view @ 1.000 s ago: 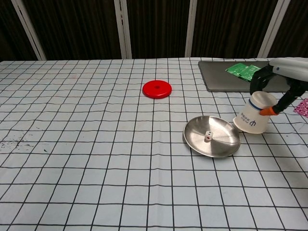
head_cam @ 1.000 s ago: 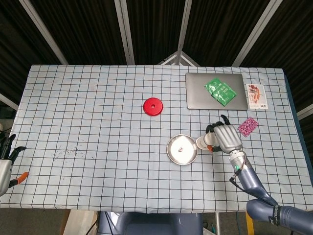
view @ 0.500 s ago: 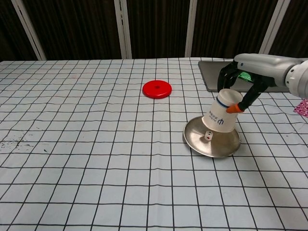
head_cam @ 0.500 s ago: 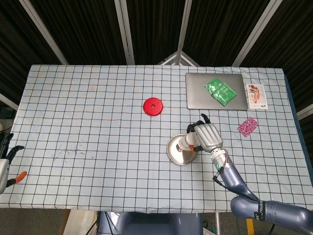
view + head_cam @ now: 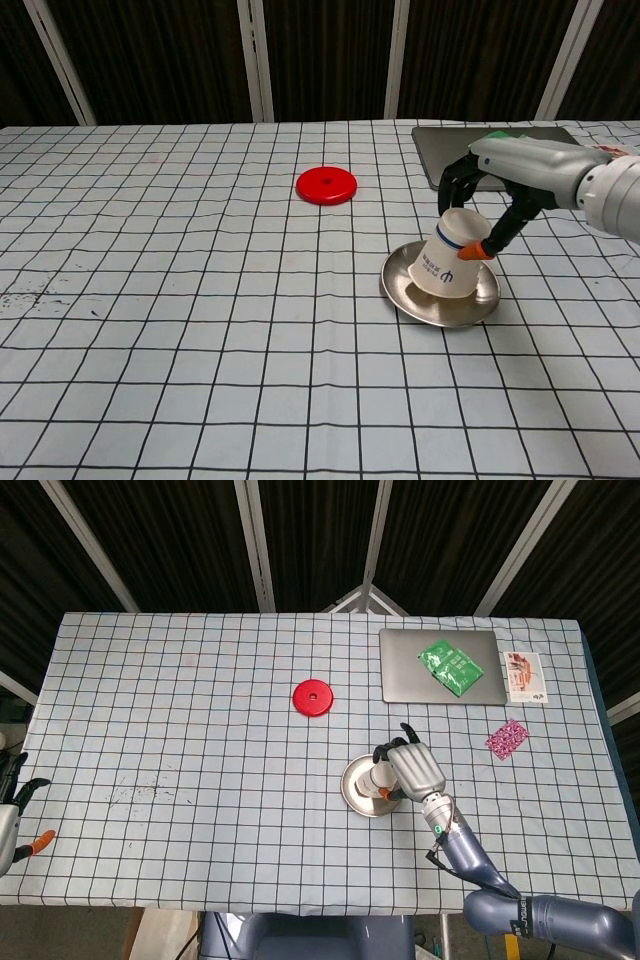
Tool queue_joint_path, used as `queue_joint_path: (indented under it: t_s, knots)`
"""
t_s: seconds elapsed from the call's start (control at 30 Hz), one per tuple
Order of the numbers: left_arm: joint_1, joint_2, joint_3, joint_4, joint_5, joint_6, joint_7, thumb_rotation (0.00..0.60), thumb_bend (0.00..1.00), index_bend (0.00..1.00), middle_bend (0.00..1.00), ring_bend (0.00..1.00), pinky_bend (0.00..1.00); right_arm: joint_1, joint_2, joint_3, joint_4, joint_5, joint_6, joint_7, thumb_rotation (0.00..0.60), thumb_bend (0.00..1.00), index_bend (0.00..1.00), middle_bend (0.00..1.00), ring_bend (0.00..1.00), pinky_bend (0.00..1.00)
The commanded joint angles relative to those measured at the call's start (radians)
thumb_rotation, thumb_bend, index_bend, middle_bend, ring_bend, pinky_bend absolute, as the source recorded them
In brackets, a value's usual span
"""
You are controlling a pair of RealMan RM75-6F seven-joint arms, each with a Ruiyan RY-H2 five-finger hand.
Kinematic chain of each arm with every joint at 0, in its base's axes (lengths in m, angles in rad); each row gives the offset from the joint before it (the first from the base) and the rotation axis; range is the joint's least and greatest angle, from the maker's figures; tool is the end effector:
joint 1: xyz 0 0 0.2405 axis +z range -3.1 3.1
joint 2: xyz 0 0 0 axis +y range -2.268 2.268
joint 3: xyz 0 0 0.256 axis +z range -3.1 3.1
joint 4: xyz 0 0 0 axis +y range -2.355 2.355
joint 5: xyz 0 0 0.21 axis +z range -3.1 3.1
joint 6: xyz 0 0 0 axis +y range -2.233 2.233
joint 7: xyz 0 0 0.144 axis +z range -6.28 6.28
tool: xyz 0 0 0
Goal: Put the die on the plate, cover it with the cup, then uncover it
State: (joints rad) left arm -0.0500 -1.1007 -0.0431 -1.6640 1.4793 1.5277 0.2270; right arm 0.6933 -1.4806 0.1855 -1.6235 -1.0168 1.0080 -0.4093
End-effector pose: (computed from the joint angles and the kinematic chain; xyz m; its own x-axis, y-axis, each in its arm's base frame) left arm -0.3091 0.1681 0.1660 0.5642 -0.0085 0.8256 0.8251 0.0439 -0.5633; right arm -0.1527 -0.3288 0.0033 0.3928 -0.2863 0.8739 -0.9038 -0.2957 0.3094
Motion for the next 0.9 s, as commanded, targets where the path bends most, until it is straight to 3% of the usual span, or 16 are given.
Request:
queue_joint_path:
  t_s: [0.03, 0.33, 0.9]
  knots:
    - [0.0, 0.0, -0.001, 0.0, -0.002, 0.0, 0.001, 0.6, 0.23, 0.27, 0.0, 0.0, 0.13, 0.001, -0.007, -0.004, 0.011, -0.005, 0.003, 0.002, 0.6, 0.35, 0.52, 0.49, 0.29, 0.0]
    - [0.0, -0.001, -0.001, -0.001, -0.003, -0.001, 0.003, 0.6, 0.23, 0.28, 0.0, 0.0, 0.13, 0.009, -0.056, -0.023, 0.104, -0.041, 0.023, -0.027, 0.6, 0.35, 0.52, 0.49, 0.29, 0.0]
    - [-0.001, -0.003, -0.002, 0.0, -0.005, 0.0, 0.008, 0.6, 0.23, 0.28, 0.0, 0.0, 0.13, 0.012, -0.107, -0.009, 0.187, -0.097, 0.026, 0.052, 0.6, 0.35, 0.52, 0.49, 0.29, 0.0]
